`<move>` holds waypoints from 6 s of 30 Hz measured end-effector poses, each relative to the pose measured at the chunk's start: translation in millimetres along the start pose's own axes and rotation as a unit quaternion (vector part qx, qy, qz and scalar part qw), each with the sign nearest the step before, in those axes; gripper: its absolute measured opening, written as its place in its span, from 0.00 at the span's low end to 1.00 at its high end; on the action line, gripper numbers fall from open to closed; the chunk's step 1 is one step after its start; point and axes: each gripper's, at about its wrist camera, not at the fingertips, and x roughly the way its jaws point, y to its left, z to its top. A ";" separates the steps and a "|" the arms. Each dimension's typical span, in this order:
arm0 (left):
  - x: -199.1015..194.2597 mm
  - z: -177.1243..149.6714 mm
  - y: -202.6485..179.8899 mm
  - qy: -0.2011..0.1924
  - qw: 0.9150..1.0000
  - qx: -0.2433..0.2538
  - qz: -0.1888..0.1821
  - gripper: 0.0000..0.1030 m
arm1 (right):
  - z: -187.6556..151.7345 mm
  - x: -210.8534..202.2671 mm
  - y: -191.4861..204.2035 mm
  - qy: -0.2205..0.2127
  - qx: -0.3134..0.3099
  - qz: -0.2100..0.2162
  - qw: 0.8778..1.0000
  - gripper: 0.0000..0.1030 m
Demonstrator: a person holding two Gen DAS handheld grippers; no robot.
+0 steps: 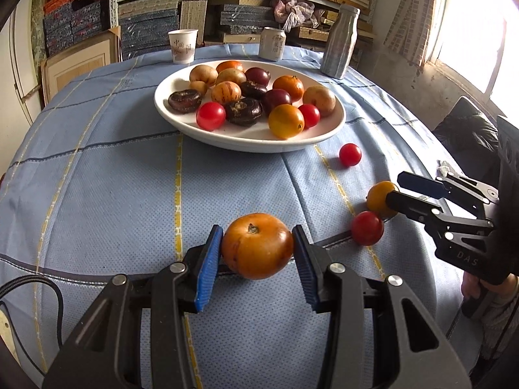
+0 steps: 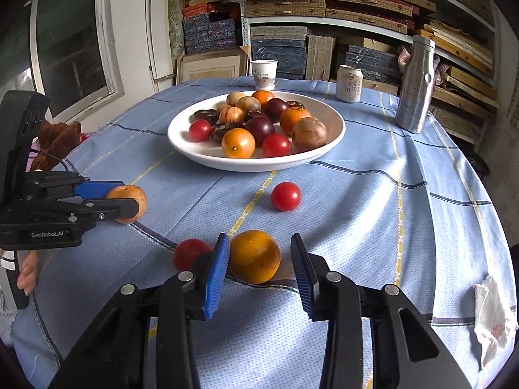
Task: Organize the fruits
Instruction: 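Grasp the orange tomato with the left tool while the right tool grasps a tangerine, then carry both fruits over the white plate and open both tools to release them, then move both open tools back toward the red cherry tomatoes on the cloth, then grasp a red cherry tomato with the left tool while the right tool grasps another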
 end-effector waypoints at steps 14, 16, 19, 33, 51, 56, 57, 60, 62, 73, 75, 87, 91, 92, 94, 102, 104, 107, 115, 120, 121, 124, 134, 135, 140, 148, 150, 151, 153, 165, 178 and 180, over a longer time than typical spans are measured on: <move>4.7 0.6 2.3 0.007 1.000 -0.005 -0.006 0.42 | -1.1 12.8 -9.5 0.033 0.046 0.071 0.996 0.36; 4.6 0.6 2.3 0.006 1.000 -0.005 -0.006 0.42 | -1.3 13.5 -11.2 0.035 0.054 0.077 0.995 0.36; 4.4 0.7 2.0 0.005 1.000 -0.004 -0.004 0.42 | -1.8 13.4 -13.1 0.034 0.064 0.081 0.994 0.36; -14.4 38.5 -33.7 -0.031 0.999 0.043 -0.013 0.42 | 26.2 -71.7 -51.9 -0.092 0.129 0.030 0.987 0.36; -22.6 64.4 -3.3 -0.051 0.998 0.020 0.019 0.42 | 31.1 -31.2 -55.4 -0.047 0.131 0.058 0.989 0.36; -16.5 99.2 2.9 -0.059 0.998 0.020 0.029 0.42 | 75.0 -26.0 -51.3 -0.060 0.106 0.053 0.991 0.36; -12.9 104.2 2.7 -0.059 0.998 0.020 0.028 0.42 | 85.2 -21.5 -51.0 -0.061 0.104 0.054 0.991 0.36; 1.5 117.3 2.9 -0.058 0.998 0.016 0.025 0.42 | 109.7 0.7 -52.4 -0.053 0.108 0.062 0.991 0.36; 15.1 120.8 3.1 -0.052 0.998 0.014 0.024 0.42 | 118.7 14.9 -51.9 -0.047 0.110 0.065 0.991 0.36; 66.5 121.1 14.9 -0.023 1.000 0.009 0.014 0.43 | 149.0 106.8 -38.3 -0.001 0.105 0.066 0.992 0.36; 66.2 123.4 16.6 -0.031 0.999 0.008 0.016 0.45 | 150.4 111.7 -37.6 0.001 0.096 0.061 0.994 0.37; 11.8 104.1 31.5 -0.083 0.996 -0.025 0.034 0.84 | 114.1 1.8 -57.9 -0.098 0.121 0.046 0.987 0.77; -0.7 75.0 21.6 -0.080 0.996 -0.030 0.031 0.84 | 67.8 -17.1 -65.1 -0.108 0.140 0.019 0.984 0.91; -4.0 65.2 16.1 -0.079 0.996 -0.026 0.030 0.87 | 58.8 -18.4 -66.5 -0.109 0.142 0.011 0.984 0.92; -10.1 46.1 2.6 -0.080 0.996 -0.017 0.034 0.92 | 40.3 -18.6 -71.4 -0.103 0.153 -0.006 0.983 0.93; -14.8 10.6 -45.7 -0.069 0.996 0.053 0.035 0.92 | 14.7 -35.7 -90.1 -0.130 0.186 -0.052 0.972 0.96; -17.0 8.4 -51.5 -0.070 0.996 0.057 0.026 0.92 | 13.0 -37.5 -91.2 -0.132 0.186 -0.051 0.972 0.97; -14.9 6.0 -60.3 -0.061 0.996 0.069 0.015 0.92 | 11.4 -38.3 -95.1 -0.135 0.191 -0.052 0.971 0.96; -0.5 5.6 -83.6 -0.028 0.994 0.105 0.004 0.92 | 11.2 -39.4 -95.3 -0.135 0.193 -0.049 0.971 0.96; 6.5 7.7 -90.0 -0.020 0.994 0.109 -0.008 0.92 | 11.1 -40.2 -94.7 -0.134 0.195 -0.049 0.970 0.96; 8.5 7.8 -90.8 -0.015 0.994 0.110 -0.011 0.92 | 11.0 -40.7 -94.6 -0.136 0.195 -0.049 0.970 0.96; 10.3 7.6 -93.0 -0.011 0.993 0.114 -0.015 0.91 | 11.1 -40.8 -94.3 -0.135 0.195 -0.048 0.970 0.96; 26.8 7.5 -96.3 0.032 0.992 0.118 -0.035 0.59 | 9.6 -38.0 -92.3 -0.127 0.200 -0.042 0.971 0.97; 28.0 7.6 -96.2 0.036 0.992 0.118 -0.038 0.56 | 10.5 -37.0 -93.3 -0.126 0.200 -0.042 0.971 0.97; 33.3 8.4 -89.9 0.049 0.992 0.102 -0.053 0.44 | 10.2 -37.9 -93.5 -0.129 0.200 -0.041 0.970 0.97; 40.0 9.4 -87.9 0.063 0.992 0.093 -0.062 0.42 | 9.4 -37.3 -94.3 -0.127 0.201 -0.039 0.971 0.97; 42.0 10.4 -88.8 0.064 0.992 0.093 -0.060 0.42 | 9.4 -37.1 -94.2 -0.127 0.201 -0.039 0.971 0.97; 42.8 11.1 -89.4 0.063 0.992 0.094 -0.060 0.42 | 9.3 -37.0 -93.9 -0.126 0.201 -0.039 0.971 0.97; 44.3 11.9 -90.9 0.064 0.992 0.096 -0.059 0.42 | 9.1 -37.9 -93.7 -0.126 0.201 -0.038 0.971 0.97; 16.6 16.6 -61.8 0.012 0.997 0.076 -0.031 0.28 | 10.9 -25.2 -80.8 -0.099 0.177 -0.014 0.979 0.97; 1.0 27.3 20.8 -0.021 1.000 0.000 0.007 0.28 | 35.7 50.5 -23.0 0.038 0.043 -0.006 0.998 0.49; 2.8 26.2 19.6 -0.018 1.000 0.003 0.004 0.28 | 37.8 54.5 -24.5 0.041 0.048 -0.005 0.998 0.47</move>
